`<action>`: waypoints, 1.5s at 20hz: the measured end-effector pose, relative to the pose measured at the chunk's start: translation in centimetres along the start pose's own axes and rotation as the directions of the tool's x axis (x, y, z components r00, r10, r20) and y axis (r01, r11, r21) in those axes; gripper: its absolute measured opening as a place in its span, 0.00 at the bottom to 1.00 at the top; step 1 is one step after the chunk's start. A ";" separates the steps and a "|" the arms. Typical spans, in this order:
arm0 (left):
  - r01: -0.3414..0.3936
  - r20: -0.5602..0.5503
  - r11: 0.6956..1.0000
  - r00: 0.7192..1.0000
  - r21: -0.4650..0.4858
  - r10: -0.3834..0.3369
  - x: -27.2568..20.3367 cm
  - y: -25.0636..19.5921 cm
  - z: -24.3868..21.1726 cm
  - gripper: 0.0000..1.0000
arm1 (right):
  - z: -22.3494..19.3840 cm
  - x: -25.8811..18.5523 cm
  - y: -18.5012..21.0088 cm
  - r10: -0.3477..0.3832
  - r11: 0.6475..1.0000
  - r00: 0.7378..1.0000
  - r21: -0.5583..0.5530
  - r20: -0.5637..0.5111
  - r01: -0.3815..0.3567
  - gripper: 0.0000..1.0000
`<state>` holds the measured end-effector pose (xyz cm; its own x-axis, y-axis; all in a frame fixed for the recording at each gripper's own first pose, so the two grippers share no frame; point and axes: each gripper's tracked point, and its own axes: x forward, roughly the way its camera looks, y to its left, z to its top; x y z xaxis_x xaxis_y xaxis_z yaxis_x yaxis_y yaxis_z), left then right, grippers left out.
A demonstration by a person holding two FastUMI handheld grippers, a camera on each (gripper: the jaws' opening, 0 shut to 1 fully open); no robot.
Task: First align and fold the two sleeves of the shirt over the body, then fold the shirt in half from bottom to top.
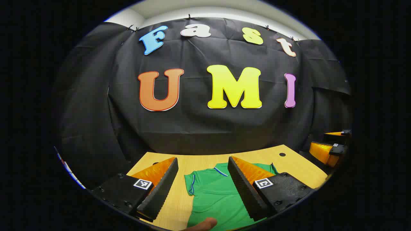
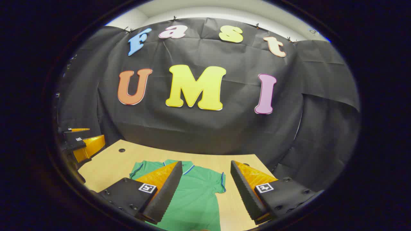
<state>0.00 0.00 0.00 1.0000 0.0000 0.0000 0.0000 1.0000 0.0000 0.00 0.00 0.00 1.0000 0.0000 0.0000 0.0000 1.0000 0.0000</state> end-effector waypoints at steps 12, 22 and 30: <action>0.029 0.042 0.999 0.999 0.022 -0.030 0.2 -4.0 2.1 1.00 | -0.4 1.4 -4.7 -0.045 0.998 0.999 0.055 0.018 0.044 0.96; 0.027 0.007 0.999 1.000 -0.038 -0.027 0.0 -5.8 1.2 1.00 | -3.5 4.0 -6.7 -0.058 0.998 0.998 0.019 -0.027 0.059 0.96; -0.059 -0.054 0.998 0.997 -0.027 0.058 -0.2 -5.5 0.2 1.00 | -11.5 12.5 -7.4 -0.024 0.999 0.981 0.021 -0.190 0.029 0.96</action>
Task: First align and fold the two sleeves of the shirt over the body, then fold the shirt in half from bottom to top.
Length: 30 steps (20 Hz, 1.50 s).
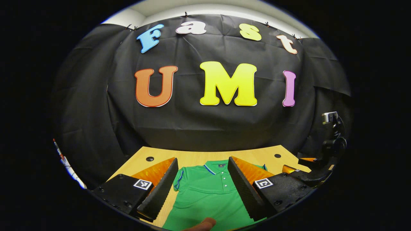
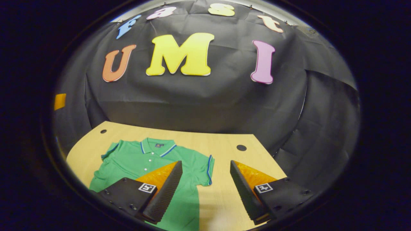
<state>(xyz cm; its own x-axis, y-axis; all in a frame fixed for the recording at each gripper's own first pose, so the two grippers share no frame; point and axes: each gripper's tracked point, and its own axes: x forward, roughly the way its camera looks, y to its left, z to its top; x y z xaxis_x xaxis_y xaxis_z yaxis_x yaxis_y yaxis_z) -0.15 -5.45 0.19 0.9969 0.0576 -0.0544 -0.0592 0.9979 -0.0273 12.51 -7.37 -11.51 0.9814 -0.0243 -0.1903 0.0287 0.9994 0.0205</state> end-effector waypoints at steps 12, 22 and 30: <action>-0.113 -0.143 0.991 0.982 0.066 0.121 -2.1 -0.4 -4.9 1.00 | -10.6 14.5 -1.4 0.005 1.000 0.954 0.021 -0.301 0.001 0.96; -0.135 -0.165 0.989 0.976 0.063 0.144 -2.6 -0.6 -5.4 1.00 | -11.4 16.4 -2.0 0.027 0.999 0.943 0.053 -0.330 -0.010 0.82; -0.126 -0.167 0.989 0.976 0.078 0.137 -2.8 -0.6 -5.3 1.00 | -11.2 16.6 -0.6 0.032 0.999 0.940 0.035 -0.340 -0.021 0.09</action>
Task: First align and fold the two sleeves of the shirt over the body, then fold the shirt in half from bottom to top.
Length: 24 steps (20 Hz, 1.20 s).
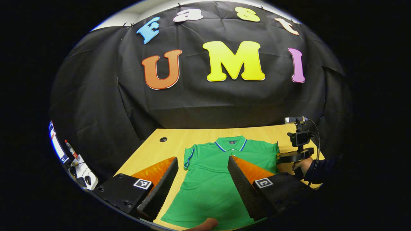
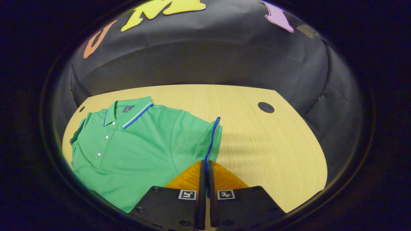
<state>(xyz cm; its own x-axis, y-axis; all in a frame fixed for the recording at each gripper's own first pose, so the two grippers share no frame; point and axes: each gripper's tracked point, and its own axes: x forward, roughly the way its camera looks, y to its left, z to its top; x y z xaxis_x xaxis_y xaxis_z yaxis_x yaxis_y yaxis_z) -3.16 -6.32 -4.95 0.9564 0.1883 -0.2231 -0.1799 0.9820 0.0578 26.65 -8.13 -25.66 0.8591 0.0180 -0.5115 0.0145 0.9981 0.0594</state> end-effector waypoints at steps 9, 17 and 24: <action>-0.001 0.008 1.000 1.000 -0.014 0.001 -0.7 0.4 0.4 1.00 | 0.5 0.1 -0.1 0.149 0.970 0.987 0.203 -0.066 -0.133 0.02; -0.022 0.071 0.998 0.997 -0.050 0.026 -2.2 2.3 2.2 1.00 | 5.6 -5.5 3.2 0.220 0.968 0.974 0.114 0.046 -0.224 0.02; -0.051 0.081 0.997 0.995 -0.058 0.056 -4.2 5.3 1.2 1.00 | 5.7 -7.9 10.0 0.284 0.959 0.958 -0.002 0.049 -0.284 0.02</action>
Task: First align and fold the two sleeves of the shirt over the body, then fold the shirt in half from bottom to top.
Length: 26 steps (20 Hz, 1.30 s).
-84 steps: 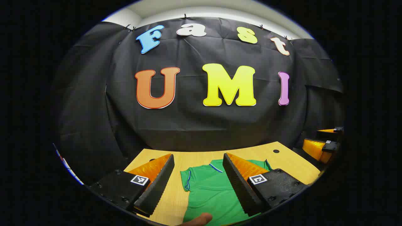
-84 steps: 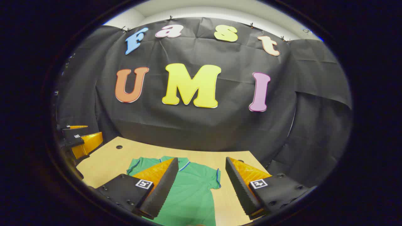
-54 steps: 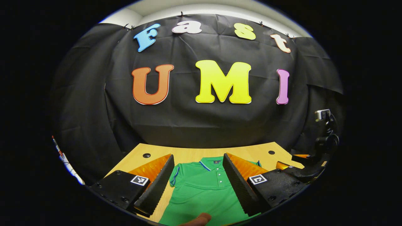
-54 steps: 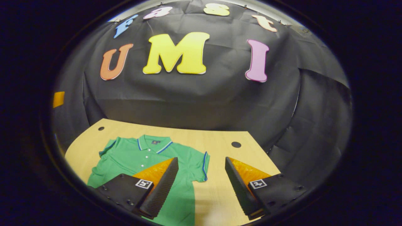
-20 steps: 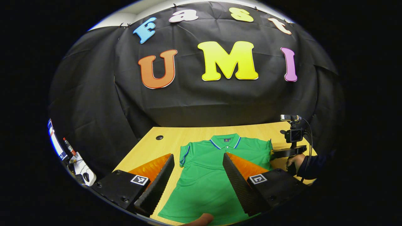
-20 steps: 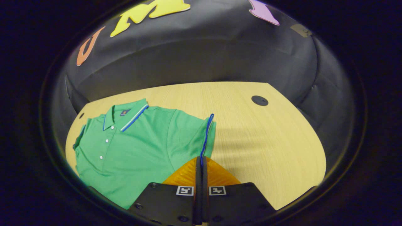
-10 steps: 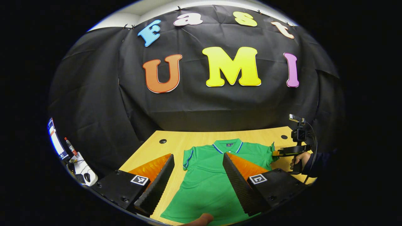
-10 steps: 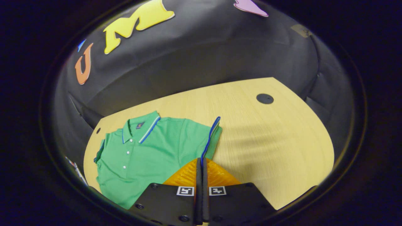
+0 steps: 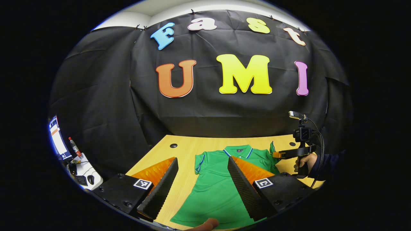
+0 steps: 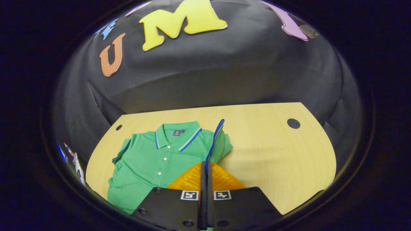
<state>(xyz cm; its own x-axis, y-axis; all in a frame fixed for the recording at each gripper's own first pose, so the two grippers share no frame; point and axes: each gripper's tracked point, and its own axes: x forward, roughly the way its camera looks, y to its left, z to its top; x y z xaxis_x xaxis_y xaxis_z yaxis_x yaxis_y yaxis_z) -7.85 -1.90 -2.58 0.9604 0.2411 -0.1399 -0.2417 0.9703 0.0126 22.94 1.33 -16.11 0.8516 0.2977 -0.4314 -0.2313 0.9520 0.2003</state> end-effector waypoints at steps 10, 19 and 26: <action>-0.120 -0.088 0.992 0.989 -0.041 0.116 -1.6 7.6 -4.3 1.00 | -5.2 5.1 3.7 -0.059 0.984 0.991 -0.172 -0.118 0.038 0.06; -0.066 -0.140 0.993 0.989 -0.099 0.051 4.0 10.4 -6.1 1.00 | -2.6 -3.0 1.6 -0.110 0.987 0.994 -0.117 -0.016 0.107 0.68; 0.037 -0.170 0.995 0.984 -0.088 -0.051 11.7 9.2 -6.4 1.00 | -1.5 -14.0 -1.1 -0.190 0.975 0.975 -0.096 0.118 0.202 0.95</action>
<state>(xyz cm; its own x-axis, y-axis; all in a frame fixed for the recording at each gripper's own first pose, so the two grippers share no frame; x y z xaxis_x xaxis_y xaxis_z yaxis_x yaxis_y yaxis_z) 0.30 9.75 -10.46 0.9338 0.1836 -0.3070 -0.2176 0.9728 -0.0800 10.60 -3.79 -11.65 0.9295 0.1005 -0.3550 -0.0987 0.9948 0.0233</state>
